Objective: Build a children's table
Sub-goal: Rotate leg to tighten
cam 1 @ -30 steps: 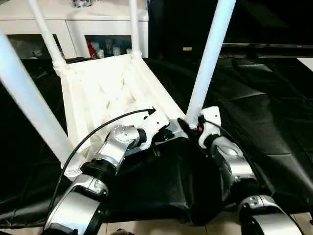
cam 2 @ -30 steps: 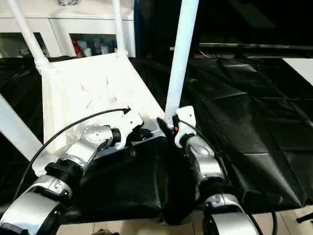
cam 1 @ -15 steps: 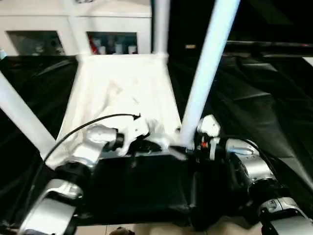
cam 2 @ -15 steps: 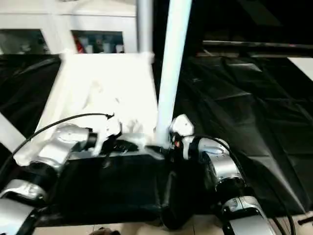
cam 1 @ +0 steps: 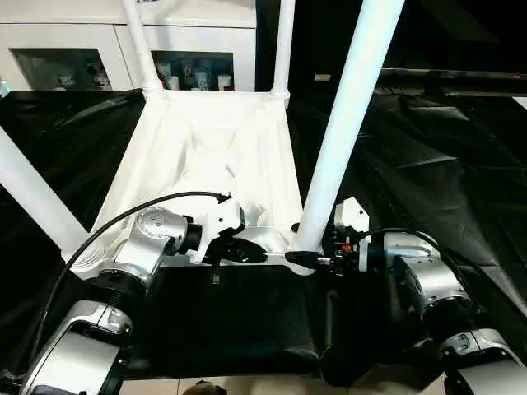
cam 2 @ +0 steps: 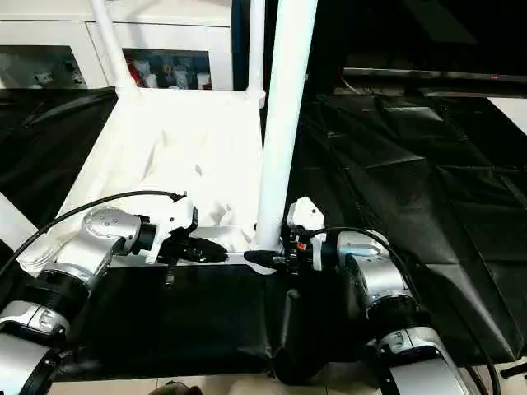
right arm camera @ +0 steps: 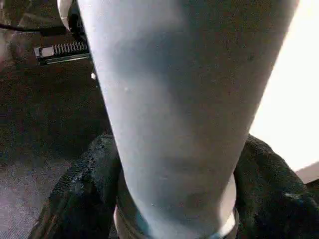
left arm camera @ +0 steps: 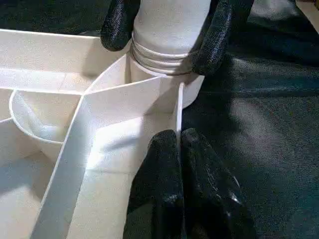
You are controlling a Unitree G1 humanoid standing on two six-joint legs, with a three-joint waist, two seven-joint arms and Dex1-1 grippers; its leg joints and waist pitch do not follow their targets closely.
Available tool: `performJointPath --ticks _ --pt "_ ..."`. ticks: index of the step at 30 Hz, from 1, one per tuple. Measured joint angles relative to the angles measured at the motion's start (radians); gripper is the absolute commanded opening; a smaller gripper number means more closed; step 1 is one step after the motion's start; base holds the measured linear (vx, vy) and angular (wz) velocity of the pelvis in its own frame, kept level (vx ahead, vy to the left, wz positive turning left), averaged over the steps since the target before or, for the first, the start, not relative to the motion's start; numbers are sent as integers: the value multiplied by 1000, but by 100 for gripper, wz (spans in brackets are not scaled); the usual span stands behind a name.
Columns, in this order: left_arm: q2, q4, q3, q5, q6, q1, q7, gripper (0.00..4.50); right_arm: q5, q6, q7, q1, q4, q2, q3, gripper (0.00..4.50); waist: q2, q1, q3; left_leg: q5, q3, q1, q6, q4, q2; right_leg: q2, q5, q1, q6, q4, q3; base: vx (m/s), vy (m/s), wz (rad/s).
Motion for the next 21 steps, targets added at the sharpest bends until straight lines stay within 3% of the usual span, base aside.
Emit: performJointPath --ticks 4,9,12,17,19,21 --pt "-55 39 8 47 -13 -18 166 0 -26 -3 -230 -2 44 56 -47 269 -4 -5 -2 0 0 5 0 1 0 0 1 2 -1 2 1 0 0 0" --pt "-148 91 11 98 17 -52 382 0 -44 16 -589 -38 115 151 -118 269 -4 -32 -3 0 -1 8 0 1 -1 -1 -1 3 2 1 1 0 0 0" --pt "-211 115 12 120 46 -71 488 0 -55 34 -766 -68 143 191 -144 269 -2 -36 -4 0 -1 8 0 1 -2 -1 -2 3 4 -2 2 0 0 0" --pt "-236 119 13 120 47 -71 525 0 -76 1 -810 -69 153 196 -150 269 -1 -34 -5 0 -2 8 0 1 -3 -1 -2 5 4 -3 3 0 0 0" --pt "-237 118 13 120 45 -71 524 0 -76 -11 -807 -65 153 197 -155 324 -1 -32 -4 0 -2 7 0 0 -3 -1 1 4 -1 -2 3 0 0 0" --pt "-236 117 13 120 44 -71 520 0 -76 -20 -798 -62 153 197 -156 344 -1 -31 -4 0 -2 7 0 0 -3 -1 2 4 -1 -2 2 0 0 0"
